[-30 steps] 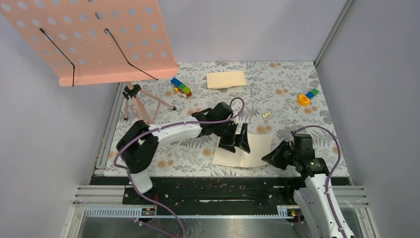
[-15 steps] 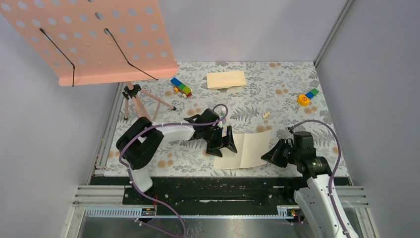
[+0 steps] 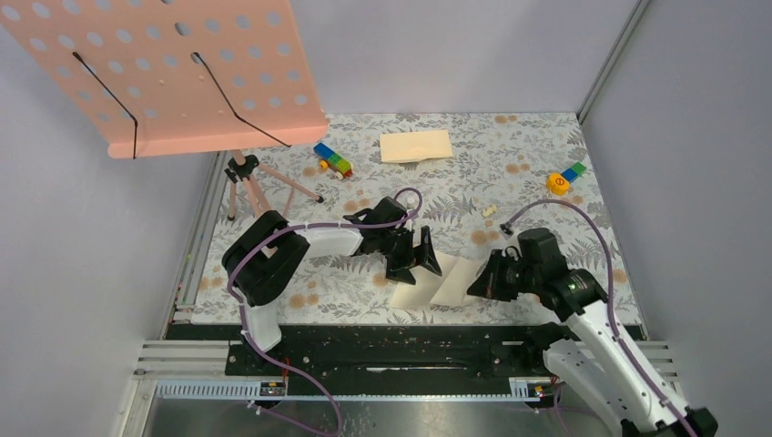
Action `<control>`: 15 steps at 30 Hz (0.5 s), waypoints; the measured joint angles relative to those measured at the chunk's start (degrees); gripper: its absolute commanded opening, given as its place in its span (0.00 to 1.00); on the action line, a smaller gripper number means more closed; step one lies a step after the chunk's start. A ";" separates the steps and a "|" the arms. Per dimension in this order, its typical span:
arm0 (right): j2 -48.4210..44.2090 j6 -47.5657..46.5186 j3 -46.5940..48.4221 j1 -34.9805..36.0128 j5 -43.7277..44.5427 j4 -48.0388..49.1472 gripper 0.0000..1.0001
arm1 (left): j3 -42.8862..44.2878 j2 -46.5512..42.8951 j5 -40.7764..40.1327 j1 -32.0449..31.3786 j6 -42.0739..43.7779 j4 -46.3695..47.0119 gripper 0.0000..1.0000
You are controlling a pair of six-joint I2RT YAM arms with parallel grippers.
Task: Place the letter into the envelope and seal it
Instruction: Fold the letter at the center of the board.
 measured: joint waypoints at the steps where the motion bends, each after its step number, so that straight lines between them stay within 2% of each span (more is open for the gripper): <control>1: 1.62 0.17 0.74 2.19 0.76 -0.02 0.00 | 0.00 0.00 0.02 0.00 0.00 0.02 0.92; 6: 10.91 1.81 5.25 11.93 6.54 0.28 0.00 | 0.00 0.11 0.17 0.00 0.04 0.07 0.92; 9: 13.14 3.34 5.90 13.77 10.23 0.48 0.00 | 0.00 0.11 0.17 0.00 0.09 0.04 0.92; 15: 11.50 4.85 5.95 14.64 14.80 0.04 0.00 | 0.02 0.22 0.35 0.00 0.55 0.02 0.92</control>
